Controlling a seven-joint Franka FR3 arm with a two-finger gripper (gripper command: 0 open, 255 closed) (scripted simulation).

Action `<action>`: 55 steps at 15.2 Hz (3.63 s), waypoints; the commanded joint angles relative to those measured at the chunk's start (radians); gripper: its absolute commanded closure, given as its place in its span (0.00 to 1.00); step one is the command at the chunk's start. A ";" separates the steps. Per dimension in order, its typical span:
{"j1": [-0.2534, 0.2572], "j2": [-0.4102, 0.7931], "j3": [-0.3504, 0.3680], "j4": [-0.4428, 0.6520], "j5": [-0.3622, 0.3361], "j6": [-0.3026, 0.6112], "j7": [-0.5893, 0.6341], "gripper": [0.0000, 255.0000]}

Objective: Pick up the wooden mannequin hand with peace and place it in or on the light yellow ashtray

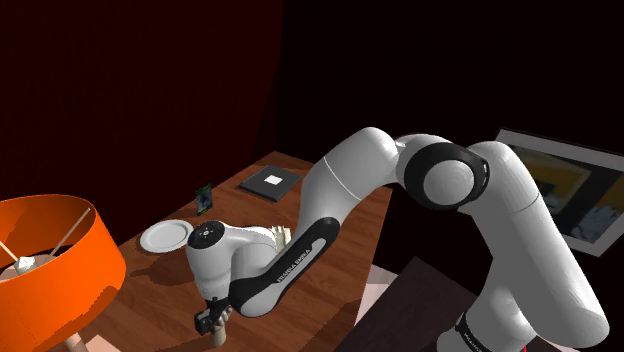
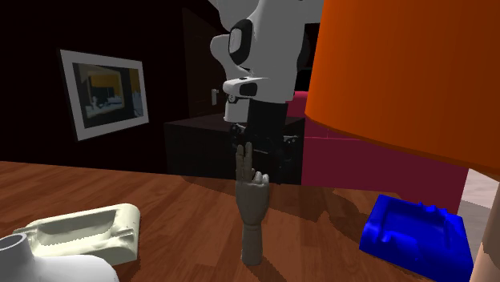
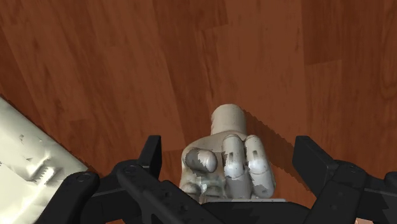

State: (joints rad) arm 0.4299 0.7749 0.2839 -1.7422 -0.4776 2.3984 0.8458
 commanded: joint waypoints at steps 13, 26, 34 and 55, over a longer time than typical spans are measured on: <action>-0.003 -0.011 0.004 -0.004 0.004 -0.007 -0.003 1.00; -0.034 -0.142 0.048 -0.033 0.057 -0.106 -0.044 1.00; -0.050 -0.214 0.073 -0.032 0.092 -0.175 -0.071 1.00; -0.381 -0.266 -0.005 -0.009 0.149 -0.177 -0.513 1.00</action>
State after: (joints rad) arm 0.0646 0.5065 0.2833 -1.7601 -0.3309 2.2239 0.3570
